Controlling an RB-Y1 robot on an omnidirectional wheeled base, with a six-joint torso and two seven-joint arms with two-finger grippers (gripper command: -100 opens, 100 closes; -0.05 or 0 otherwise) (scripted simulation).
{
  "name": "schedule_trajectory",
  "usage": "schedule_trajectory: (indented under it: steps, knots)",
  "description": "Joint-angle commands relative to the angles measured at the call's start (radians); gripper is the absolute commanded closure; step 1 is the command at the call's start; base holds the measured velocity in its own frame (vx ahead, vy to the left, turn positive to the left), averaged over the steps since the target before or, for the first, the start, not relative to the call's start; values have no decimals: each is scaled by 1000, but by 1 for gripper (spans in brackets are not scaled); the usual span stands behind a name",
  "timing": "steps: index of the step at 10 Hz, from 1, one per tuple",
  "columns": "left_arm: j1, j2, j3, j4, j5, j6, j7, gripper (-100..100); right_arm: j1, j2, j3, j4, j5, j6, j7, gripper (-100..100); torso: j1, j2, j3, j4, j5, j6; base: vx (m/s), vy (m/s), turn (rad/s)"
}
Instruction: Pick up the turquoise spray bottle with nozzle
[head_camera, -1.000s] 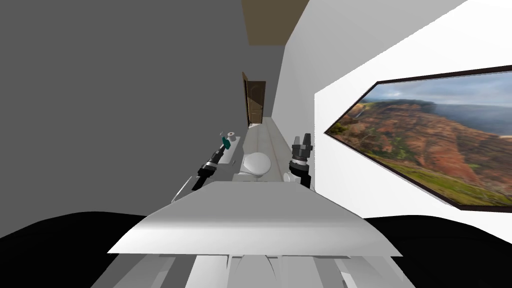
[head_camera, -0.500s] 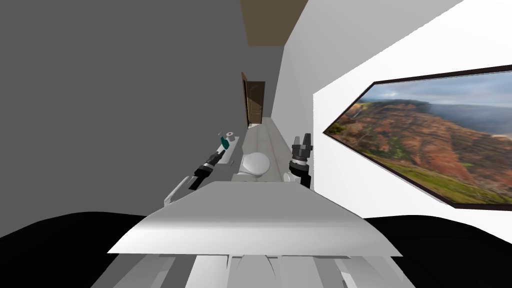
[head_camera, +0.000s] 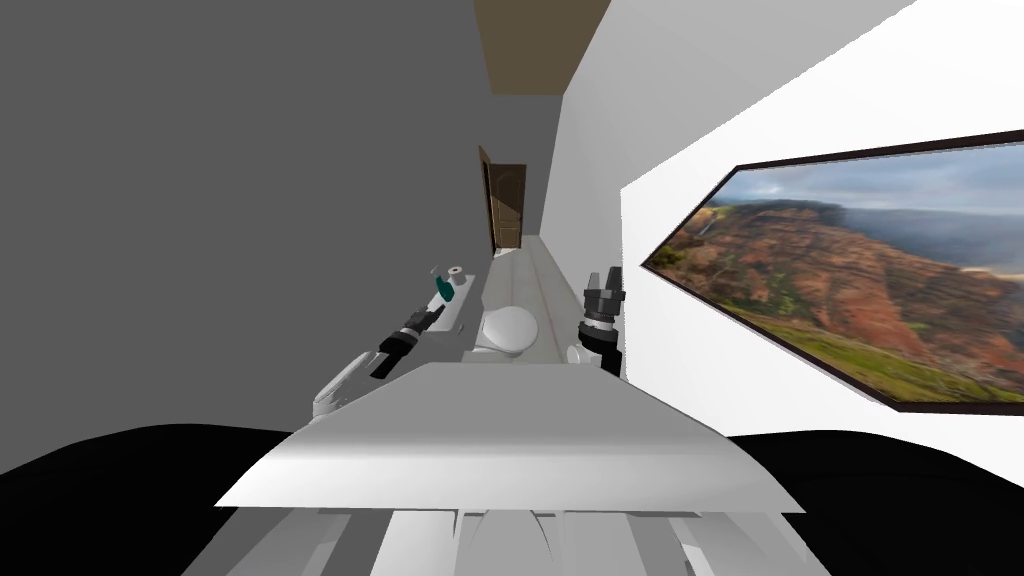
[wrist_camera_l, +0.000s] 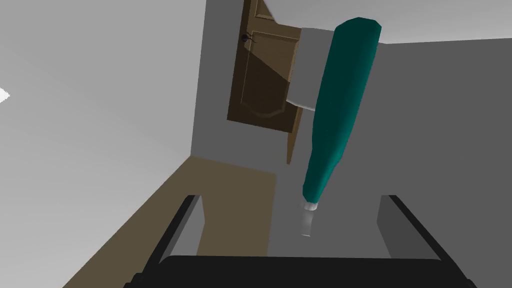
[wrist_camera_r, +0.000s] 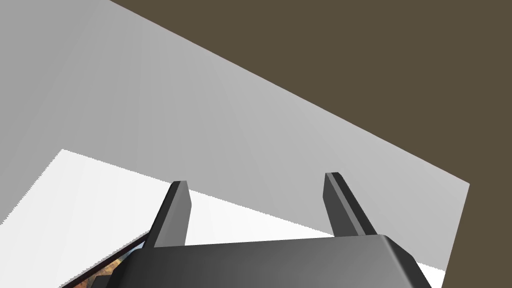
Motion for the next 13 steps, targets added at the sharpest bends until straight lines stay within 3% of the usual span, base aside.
schedule_trajectory:
  steps: [1,6,8,9,10,13]
  knots:
    - [-4,28,9,16,-6,19,-6,-100,0,0,0,0,0,0,0,0,0,0,0,0,0,0,67,-8,-85]
    - [-28,97,65,92,-12,97,-33,-100,0,0,0,0,0,0,0,0,0,-5,-3,-1,0,0,122,-9,-134]
    - [-30,103,69,99,-12,93,-33,-100,0,0,0,0,0,0,0,0,0,-3,-2,-1,0,0,43,-11,-43]
    - [-29,105,70,98,-12,97,-33,0,0,0,0,0,0,0,0,0,0,2,1,0,0,0,0,0,0]
    - [-79,125,89,148,1,57,-49,-100,0,0,0,0,0,0,0,0,0,4,2,1,0,-1,-72,-23,-222]
    - [-83,125,89,217,1,57,-49,-100,0,0,0,0,0,0,0,0,0,8,5,2,0,-1,-53,-13,-61]
